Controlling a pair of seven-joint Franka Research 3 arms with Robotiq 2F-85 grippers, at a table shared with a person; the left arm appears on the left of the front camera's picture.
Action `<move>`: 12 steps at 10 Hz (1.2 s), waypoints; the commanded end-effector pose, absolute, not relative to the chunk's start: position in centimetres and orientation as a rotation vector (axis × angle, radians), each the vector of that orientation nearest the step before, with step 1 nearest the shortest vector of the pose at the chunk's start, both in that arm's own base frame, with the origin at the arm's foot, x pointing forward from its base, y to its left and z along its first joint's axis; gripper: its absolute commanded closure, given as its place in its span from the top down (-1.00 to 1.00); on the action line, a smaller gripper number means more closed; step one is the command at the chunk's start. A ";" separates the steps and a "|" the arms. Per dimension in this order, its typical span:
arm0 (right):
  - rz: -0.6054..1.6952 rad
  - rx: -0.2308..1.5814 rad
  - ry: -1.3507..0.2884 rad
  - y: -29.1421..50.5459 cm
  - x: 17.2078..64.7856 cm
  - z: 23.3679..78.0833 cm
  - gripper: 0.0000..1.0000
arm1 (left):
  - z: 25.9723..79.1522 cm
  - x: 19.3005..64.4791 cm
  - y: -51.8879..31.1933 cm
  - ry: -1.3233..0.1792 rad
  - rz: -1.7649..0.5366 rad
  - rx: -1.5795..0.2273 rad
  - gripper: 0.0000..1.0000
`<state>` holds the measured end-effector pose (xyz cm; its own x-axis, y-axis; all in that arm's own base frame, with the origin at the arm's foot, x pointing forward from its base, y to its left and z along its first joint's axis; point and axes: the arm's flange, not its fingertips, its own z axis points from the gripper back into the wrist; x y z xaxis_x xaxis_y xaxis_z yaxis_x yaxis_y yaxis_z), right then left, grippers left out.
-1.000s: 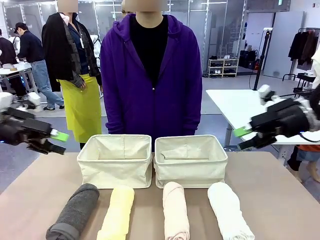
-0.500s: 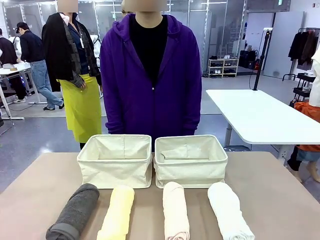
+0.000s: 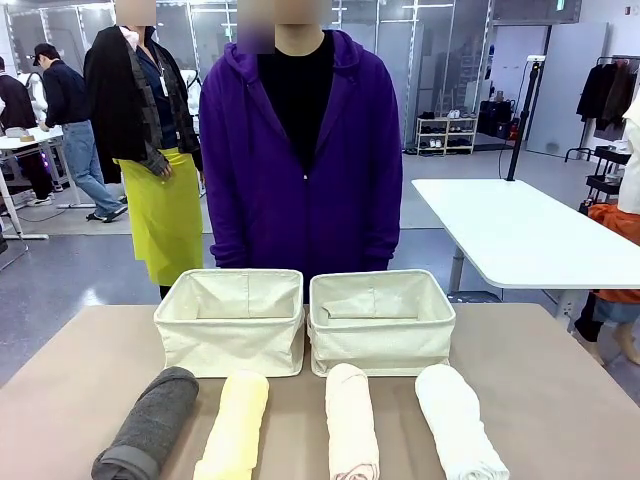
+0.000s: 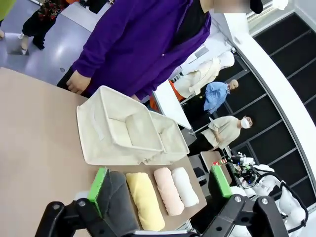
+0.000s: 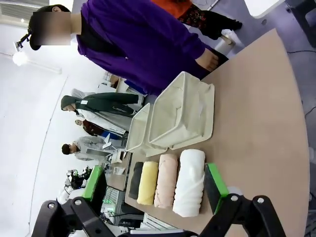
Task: Divide the towels into two baskets.
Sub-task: Pick up one hotel-folded towel and place it in the Fabric basket indicated by the person.
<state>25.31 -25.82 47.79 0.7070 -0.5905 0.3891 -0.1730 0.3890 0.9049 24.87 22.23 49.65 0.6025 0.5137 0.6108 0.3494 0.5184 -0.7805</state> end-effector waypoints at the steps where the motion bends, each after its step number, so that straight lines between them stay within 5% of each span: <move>1: -0.280 1.169 -0.754 -25.4 25.9 47.7 1.00 | 49.3 25.0 22.1 -0.947 0.101 -1.076 1.00; 12: -0.280 1.169 -0.754 -25.4 25.9 47.7 1.00 | 49.3 25.0 22.1 -0.947 0.101 -1.076 1.00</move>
